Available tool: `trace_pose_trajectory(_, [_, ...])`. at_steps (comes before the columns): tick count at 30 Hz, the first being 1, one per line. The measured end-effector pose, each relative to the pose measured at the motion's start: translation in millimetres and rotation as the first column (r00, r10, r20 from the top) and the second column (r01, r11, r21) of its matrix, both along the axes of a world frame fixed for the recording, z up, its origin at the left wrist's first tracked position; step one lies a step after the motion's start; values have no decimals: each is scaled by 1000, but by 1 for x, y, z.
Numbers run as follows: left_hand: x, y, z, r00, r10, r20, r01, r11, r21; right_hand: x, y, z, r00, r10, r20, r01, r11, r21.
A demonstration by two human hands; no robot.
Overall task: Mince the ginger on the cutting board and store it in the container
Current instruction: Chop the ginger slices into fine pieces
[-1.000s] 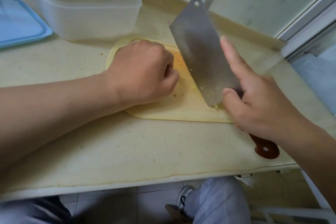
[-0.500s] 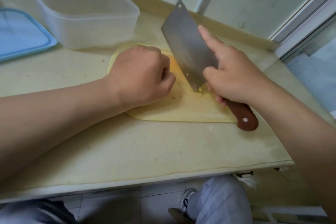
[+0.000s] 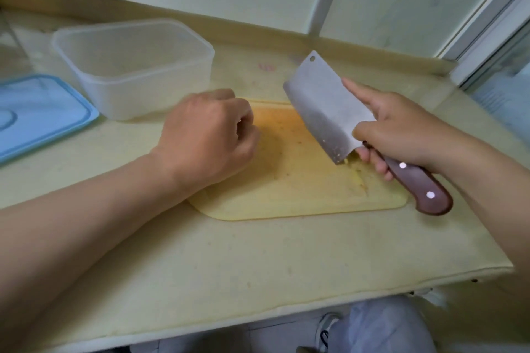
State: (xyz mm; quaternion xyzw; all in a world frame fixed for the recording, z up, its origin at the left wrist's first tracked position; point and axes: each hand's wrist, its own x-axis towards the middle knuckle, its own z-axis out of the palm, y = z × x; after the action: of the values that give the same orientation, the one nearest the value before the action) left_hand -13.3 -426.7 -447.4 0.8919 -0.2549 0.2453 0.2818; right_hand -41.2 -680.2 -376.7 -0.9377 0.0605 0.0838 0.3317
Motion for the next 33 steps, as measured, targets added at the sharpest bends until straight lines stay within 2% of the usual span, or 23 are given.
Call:
trace_pose_trajectory(5, [6,5,6,998,57,-24,-56,997,52,11,-12,3,1000,16,4,-16,998,60])
trace_pose_trajectory(11, [3,4,7,994,68,-81,-34,931,363,29,7,-7,993,86,80,-102,966,236])
trace_pose_trajectory(14, [4,5,6,994,37,-107,14,898,439,42,16,-13,987,113,113,-142,944,297])
trace_pose_trajectory(19, [10,6,2,992,-33,-125,82,907,412,45,14,-18,984,111,136,-153,925,348])
trace_pose_trajectory(26, [10,3,-1,994,-89,-71,108,931,347,42,8,-22,983,95,157,-144,928,344])
trace_pose_trajectory(29, [10,2,-3,993,-119,-9,115,930,350,41,8,-21,982,88,167,-142,926,349])
trace_pose_trajectory(33, [7,-1,2,978,-164,126,125,953,275,39,7,-19,981,81,174,-137,930,342])
